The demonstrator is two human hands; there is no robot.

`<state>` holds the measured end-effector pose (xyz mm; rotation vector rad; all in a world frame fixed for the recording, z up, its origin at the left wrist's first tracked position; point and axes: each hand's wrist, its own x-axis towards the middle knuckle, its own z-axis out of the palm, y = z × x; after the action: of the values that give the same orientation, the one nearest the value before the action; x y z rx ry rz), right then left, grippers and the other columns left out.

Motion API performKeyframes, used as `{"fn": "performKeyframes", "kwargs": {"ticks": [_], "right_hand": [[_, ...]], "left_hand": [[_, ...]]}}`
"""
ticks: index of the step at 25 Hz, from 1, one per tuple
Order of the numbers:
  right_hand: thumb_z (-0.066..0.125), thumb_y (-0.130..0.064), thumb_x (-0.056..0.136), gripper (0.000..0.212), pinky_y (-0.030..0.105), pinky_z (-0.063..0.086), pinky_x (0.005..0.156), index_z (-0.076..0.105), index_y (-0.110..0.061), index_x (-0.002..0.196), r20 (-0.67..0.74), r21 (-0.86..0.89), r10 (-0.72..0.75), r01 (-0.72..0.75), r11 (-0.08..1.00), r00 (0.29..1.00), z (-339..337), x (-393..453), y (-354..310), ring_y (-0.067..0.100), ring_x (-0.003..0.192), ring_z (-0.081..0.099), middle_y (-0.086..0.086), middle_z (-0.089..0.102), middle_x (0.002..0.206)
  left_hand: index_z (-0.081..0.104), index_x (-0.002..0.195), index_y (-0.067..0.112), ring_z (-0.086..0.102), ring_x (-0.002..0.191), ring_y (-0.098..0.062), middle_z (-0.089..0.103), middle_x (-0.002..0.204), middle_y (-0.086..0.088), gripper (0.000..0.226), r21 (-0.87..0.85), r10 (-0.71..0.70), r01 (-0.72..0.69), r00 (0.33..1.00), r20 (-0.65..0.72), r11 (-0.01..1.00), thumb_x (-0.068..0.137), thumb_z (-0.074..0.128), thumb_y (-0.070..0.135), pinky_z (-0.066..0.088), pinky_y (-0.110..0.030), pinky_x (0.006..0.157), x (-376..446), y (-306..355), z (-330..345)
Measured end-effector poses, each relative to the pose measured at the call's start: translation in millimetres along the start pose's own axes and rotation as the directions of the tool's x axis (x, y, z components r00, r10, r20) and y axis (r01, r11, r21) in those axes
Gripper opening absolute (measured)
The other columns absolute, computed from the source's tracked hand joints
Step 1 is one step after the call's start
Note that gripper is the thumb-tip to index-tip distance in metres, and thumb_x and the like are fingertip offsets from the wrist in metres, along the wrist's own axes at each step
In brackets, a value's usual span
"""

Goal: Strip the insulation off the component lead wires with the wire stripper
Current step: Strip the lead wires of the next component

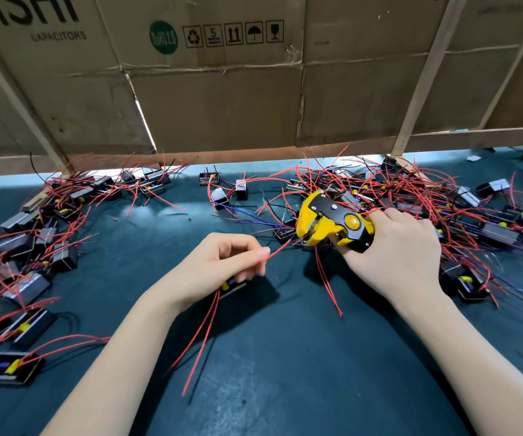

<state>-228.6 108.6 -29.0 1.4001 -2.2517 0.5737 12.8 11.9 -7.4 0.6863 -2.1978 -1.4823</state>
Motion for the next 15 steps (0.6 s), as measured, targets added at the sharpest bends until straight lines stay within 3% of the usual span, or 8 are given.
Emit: {"fn": "performKeyframes", "kwargs": {"ticks": [4,7,12,15], "right_hand": [[0.071,-0.054,0.073,0.047,0.041,0.036,0.076,0.061,-0.008,0.076,-0.01,0.001,0.035,-0.035,0.999,0.999,3,-1,2,0.036,0.08,0.06,0.011,0.061,0.078],[0.073,-0.052,0.07,0.048,0.04,0.035,0.075,0.063,-0.006,0.077,-0.021,-0.016,0.021,-0.022,1.0,1.0,2,-1,-2,0.036,0.08,0.06,0.012,0.062,0.078],[0.079,-0.046,0.063,0.046,0.04,0.035,0.074,0.064,-0.004,0.077,-0.05,-0.042,-0.011,0.009,0.999,0.999,1,-1,-3,0.036,0.077,0.059,0.015,0.063,0.077],[0.08,-0.044,0.063,0.044,0.039,0.034,0.072,0.064,-0.005,0.073,-0.059,-0.042,-0.035,0.033,0.999,0.998,-1,-2,-5,0.035,0.074,0.06,0.014,0.063,0.074]], "left_hand": [[0.057,0.061,0.022,0.038,0.051,-0.005,0.052,0.059,0.006,0.033,-0.021,-0.011,0.008,0.99,-0.143,1.0,0.087,0.066,0.04,0.032,-0.013,0.05,3,-4,0],[0.055,0.06,0.022,0.033,0.052,-0.01,0.048,0.059,0.001,0.031,-0.023,-0.032,0.029,0.991,-0.133,0.999,0.082,0.064,0.042,0.027,-0.02,0.051,4,-3,8],[0.05,0.06,0.018,0.031,0.052,-0.01,0.042,0.051,0.008,0.034,-0.046,-0.029,0.022,0.988,-0.149,0.999,0.086,0.063,0.036,0.027,-0.018,0.05,5,1,16],[0.049,0.065,0.007,0.032,0.049,-0.007,0.042,0.049,0.01,0.036,-0.042,-0.02,0.012,0.983,-0.185,0.999,0.094,0.061,0.024,0.028,-0.015,0.05,6,2,20]]}}
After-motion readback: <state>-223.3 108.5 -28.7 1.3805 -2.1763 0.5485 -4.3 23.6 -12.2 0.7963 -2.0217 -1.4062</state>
